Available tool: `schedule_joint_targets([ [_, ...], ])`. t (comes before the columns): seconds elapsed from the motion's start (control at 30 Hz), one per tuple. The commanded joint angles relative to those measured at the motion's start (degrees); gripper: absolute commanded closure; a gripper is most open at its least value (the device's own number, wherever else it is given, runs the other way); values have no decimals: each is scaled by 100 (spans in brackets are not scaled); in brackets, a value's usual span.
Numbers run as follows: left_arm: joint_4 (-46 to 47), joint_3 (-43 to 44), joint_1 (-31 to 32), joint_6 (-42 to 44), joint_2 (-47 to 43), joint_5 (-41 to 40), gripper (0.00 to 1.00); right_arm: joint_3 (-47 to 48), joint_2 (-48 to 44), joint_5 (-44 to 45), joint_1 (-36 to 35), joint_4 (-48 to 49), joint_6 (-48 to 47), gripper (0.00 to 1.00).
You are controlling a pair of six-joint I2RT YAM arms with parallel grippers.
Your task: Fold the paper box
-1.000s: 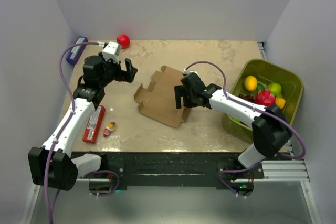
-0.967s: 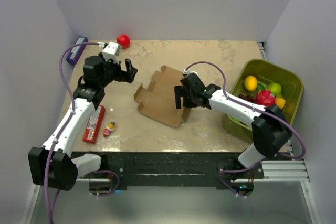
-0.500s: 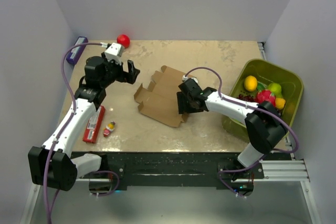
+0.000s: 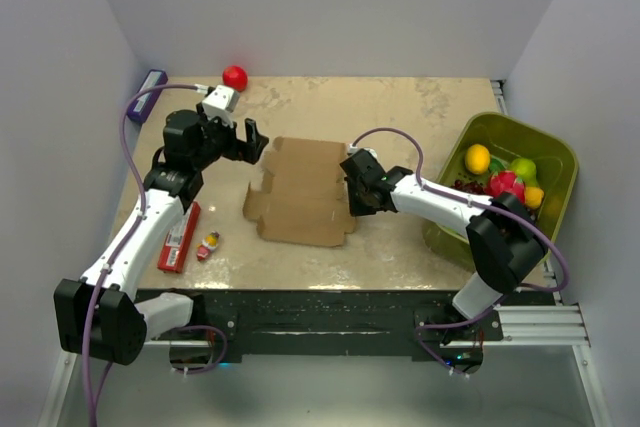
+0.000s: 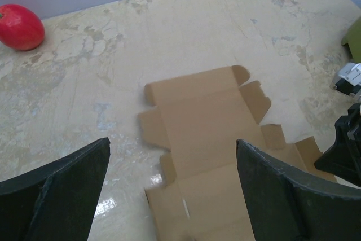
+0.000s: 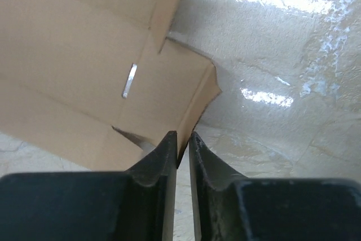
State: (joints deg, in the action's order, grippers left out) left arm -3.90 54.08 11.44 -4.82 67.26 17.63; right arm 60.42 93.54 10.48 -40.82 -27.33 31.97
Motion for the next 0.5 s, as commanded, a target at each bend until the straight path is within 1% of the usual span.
schedule_joint_targets([
  [0.0, 276, -30, 51, 157, -170, 109, 3, -13, -178, -29, -14, 53, -41, 87],
  [0.13, 302, -73, 51, 174, -240, 127, 3, 119, -371, 165, -23, -70, -252, 100],
  [0.27, 302, -91, 51, 192, -275, 249, 3, 416, -450, 454, -23, -132, -708, 100],
  [0.33, 504, -100, 51, 192, -258, 337, 3, 558, -468, 507, -14, -97, -1103, 100],
  [0.43, 610, -74, 51, 183, -240, 636, 2, 848, -599, 560, -23, 52, -1762, 100],
  [0.47, 671, -74, 51, 174, -249, 932, 2, 935, -661, 543, -23, 200, -1921, 100],
])
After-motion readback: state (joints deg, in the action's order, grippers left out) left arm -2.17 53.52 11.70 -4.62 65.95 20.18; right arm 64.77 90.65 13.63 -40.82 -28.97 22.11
